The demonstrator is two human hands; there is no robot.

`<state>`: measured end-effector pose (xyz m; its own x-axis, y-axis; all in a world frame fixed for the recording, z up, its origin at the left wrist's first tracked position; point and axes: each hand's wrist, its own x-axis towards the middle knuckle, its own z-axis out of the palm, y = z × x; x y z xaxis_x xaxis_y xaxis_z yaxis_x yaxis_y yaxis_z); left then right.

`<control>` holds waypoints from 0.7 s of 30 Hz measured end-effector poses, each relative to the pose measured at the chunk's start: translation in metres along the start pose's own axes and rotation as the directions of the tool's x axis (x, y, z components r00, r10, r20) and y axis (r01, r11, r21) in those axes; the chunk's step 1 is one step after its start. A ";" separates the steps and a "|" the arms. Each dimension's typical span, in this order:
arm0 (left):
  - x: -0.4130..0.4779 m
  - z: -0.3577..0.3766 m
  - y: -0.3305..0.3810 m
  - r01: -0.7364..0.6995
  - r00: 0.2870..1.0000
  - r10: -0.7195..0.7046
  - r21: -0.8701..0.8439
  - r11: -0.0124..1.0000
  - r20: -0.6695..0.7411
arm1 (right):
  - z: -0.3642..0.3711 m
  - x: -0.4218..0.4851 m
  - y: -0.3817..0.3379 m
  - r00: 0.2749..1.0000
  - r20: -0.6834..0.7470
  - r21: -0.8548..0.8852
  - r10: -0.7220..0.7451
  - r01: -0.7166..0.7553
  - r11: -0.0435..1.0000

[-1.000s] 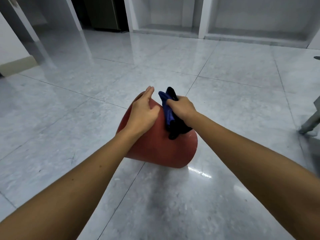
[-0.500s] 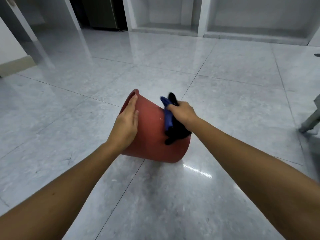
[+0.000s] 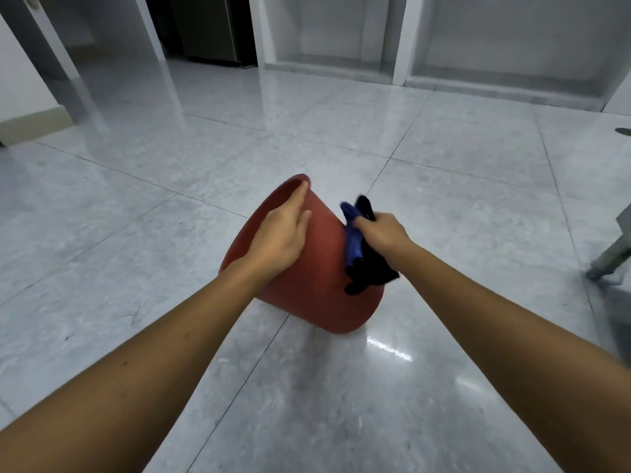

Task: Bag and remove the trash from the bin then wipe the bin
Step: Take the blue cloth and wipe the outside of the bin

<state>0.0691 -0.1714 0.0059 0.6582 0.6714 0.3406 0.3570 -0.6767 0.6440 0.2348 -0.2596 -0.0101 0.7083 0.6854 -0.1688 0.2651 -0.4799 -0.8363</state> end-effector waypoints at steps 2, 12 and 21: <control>0.012 0.006 0.018 -0.018 0.999 0.017 -0.028 0.999 -0.037 | 0.004 0.005 -0.028 0.996 -0.008 0.150 -0.093 0.093 0.984; -0.047 -0.027 -0.021 0.053 0.998 -0.057 0.149 0.987 0.020 | -0.003 -0.005 0.051 0.974 -0.008 -0.146 0.228 -0.226 0.963; 0.014 -0.016 0.013 0.126 0.975 -0.134 0.051 0.991 0.177 | 0.017 -0.001 -0.041 0.982 0.035 0.002 -0.186 0.186 0.983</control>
<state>0.0726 -0.1659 0.0304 0.7115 0.6915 0.1246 0.4710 -0.6010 0.6458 0.2120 -0.2310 0.0156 0.6231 0.7816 -0.0286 0.3911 -0.3430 -0.8540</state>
